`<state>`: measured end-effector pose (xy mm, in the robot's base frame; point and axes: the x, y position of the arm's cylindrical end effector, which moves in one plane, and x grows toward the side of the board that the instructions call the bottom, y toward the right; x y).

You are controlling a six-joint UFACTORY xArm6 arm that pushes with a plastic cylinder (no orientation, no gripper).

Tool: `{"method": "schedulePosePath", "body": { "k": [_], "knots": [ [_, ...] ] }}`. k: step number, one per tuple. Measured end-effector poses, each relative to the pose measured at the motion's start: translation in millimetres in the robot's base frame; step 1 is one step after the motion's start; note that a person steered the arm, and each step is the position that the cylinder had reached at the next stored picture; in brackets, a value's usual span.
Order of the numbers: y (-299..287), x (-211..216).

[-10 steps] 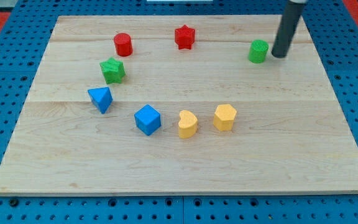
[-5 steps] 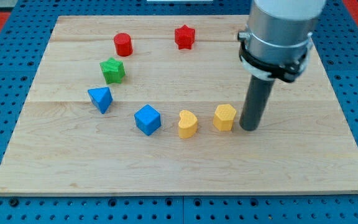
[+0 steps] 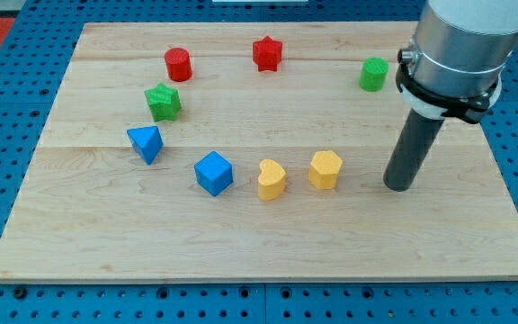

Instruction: Place green circle parallel right to green star

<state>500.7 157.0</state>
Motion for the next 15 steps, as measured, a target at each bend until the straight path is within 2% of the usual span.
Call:
{"method": "schedulePosePath", "body": {
  "k": [1,2,4,5,6,7,8,10,12,15],
  "knots": [
    [0,-12],
    [8,-40],
    [78,-158],
    [34,-186],
    [-20,-173],
    [-34,-178],
    [-36,-219],
    [-46,-226],
    [-103,-272],
    [-50,-175]
  ]
}}
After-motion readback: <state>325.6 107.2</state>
